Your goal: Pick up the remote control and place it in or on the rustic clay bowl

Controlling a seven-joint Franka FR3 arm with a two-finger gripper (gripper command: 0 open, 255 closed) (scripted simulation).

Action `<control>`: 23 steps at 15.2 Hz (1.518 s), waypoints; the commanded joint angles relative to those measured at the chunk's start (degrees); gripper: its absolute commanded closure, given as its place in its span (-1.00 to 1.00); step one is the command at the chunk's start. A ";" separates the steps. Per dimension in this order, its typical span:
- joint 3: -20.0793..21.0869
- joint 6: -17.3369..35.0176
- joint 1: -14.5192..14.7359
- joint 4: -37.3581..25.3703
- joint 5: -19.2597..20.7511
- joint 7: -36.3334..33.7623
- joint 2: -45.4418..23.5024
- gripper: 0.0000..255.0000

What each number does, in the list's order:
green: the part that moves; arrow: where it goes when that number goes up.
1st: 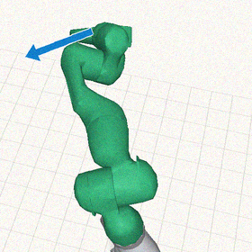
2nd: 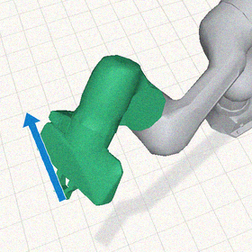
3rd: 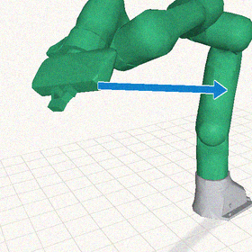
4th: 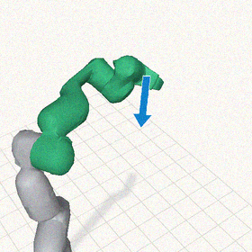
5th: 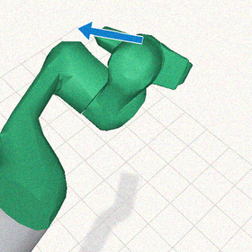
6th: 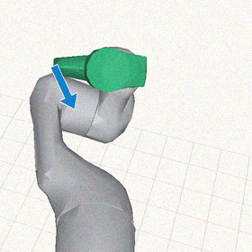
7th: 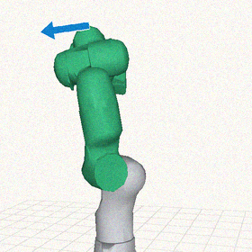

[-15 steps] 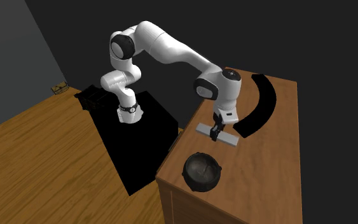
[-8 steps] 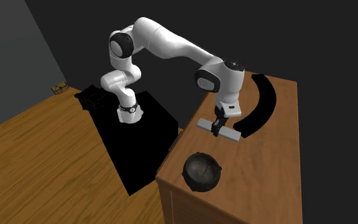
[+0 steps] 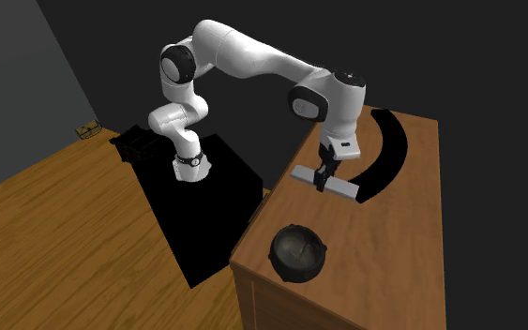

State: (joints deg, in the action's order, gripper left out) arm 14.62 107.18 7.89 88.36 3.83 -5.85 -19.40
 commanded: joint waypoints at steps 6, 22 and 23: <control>0.10 -4.93 0.13 -4.58 -0.14 0.08 0.37 1.00; -5.42 -13.50 -10.46 -27.65 0.15 17.44 -14.23 1.00; -5.58 -14.19 -10.78 -29.39 0.20 18.03 -15.28 1.00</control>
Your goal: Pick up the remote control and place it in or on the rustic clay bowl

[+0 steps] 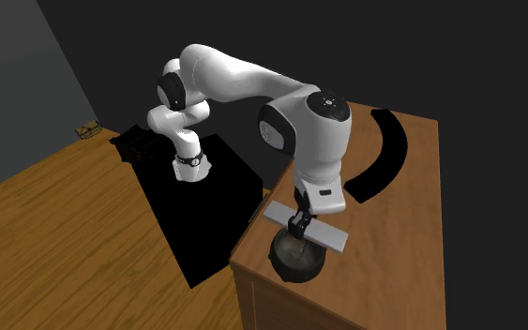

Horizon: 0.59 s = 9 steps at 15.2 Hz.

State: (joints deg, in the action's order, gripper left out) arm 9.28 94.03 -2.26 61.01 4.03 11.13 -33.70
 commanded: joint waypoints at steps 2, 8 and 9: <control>-0.22 0.82 -0.80 0.30 -0.05 1.03 -0.50 1.00; -0.24 5.87 -1.14 6.02 -0.10 0.99 0.15 1.00; -0.24 6.66 -1.18 6.84 -0.09 0.98 0.19 1.00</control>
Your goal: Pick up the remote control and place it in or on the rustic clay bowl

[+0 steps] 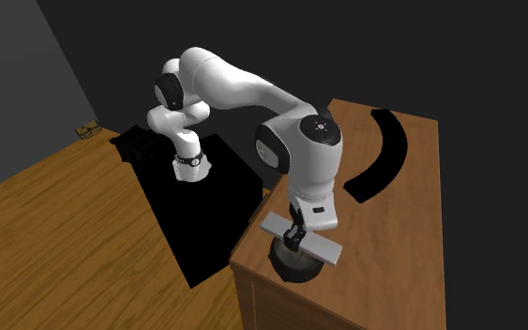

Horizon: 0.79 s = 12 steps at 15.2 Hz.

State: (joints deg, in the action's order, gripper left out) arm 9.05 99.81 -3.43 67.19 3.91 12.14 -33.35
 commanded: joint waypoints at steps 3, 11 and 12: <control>-0.04 3.19 -0.12 2.96 0.05 -0.05 -0.18 1.00; -0.05 4.26 -0.16 3.96 0.07 -0.07 -0.25 1.00; -0.05 4.26 -0.16 3.96 0.07 -0.07 -0.25 1.00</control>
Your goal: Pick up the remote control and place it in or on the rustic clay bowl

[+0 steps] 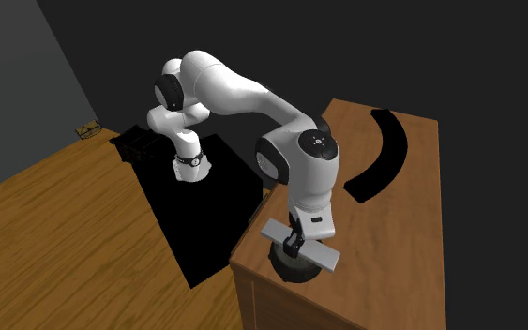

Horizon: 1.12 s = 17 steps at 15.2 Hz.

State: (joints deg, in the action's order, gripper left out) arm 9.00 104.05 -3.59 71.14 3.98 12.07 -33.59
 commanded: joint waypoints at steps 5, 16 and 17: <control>0.00 0.01 0.00 0.01 0.00 -0.01 0.00 -1.00; 0.04 -7.55 0.36 -7.96 -0.02 0.16 -0.40 -1.00; 0.04 -7.55 0.36 -7.96 -0.02 0.16 -0.40 -1.00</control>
State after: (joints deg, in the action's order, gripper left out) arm 9.04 96.53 -3.24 63.21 3.96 12.23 -33.98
